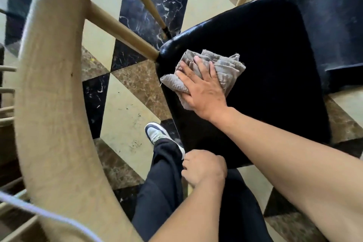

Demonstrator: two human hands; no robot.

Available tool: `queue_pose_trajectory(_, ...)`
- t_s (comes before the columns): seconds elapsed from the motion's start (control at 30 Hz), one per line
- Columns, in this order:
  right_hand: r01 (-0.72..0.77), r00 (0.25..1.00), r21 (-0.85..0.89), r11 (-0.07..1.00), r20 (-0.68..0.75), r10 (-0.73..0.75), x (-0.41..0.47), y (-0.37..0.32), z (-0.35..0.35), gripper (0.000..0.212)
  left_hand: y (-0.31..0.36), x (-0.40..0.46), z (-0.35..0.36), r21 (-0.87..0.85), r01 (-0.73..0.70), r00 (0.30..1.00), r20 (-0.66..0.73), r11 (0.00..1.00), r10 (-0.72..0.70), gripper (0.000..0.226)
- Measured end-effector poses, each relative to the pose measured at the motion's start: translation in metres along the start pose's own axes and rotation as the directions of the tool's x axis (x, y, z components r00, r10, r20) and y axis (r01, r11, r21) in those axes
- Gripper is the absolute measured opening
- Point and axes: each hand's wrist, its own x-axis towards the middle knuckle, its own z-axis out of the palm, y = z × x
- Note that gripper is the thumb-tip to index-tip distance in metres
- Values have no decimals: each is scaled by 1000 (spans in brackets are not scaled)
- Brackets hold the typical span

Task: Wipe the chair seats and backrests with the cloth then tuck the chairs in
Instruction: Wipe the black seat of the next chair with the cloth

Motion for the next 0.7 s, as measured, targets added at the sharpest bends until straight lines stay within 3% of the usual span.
queue_pose_trajectory(0.1, 9, 1000, 11, 1000, -19, -9, -3, -21, 11, 63, -2, 7, -12, -69, -22, 998, -64, 997, 17, 50)
queue_pose_trajectory(0.17, 158, 987, 3, 987, 35, -158, -10, -21, 14, 64, -1, 12, -24, -191, -1, 993, -117, 981, -21, 45)
queue_pose_trajectory(0.27, 465, 876, -37, 885, 160, -454, -27, -17, 24, 58, 2, 27, -47, -360, 31, 968, -221, 933, -118, 40)
queue_pose_trajectory(0.33, 504, 853, -6, 864, 162, -496, -47, -7, 25, 51, 6, 31, -57, -319, -32, 950, -303, 947, -70, 38)
queue_pose_trajectory(0.43, 401, 914, -28, 916, 75, -398, -79, 25, 17, 53, 15, 23, -65, -201, -170, 901, -428, 965, 69, 35)
queue_pose_trajectory(0.57, 122, 992, -98, 988, 36, -119, -130, 107, 1, 60, 33, 13, -65, -39, -423, 786, -513, 905, 345, 28)
queue_pose_trajectory(0.63, -13, 1000, -86, 996, 12, 14, -143, 146, -10, 60, 46, 11, -66, 78, -563, 685, -513, 823, 517, 35)
queue_pose_trajectory(0.7, -152, 988, -43, 987, -22, 152, -145, 175, -20, 62, 62, 13, -69, 243, -677, 538, -482, 695, 692, 45)
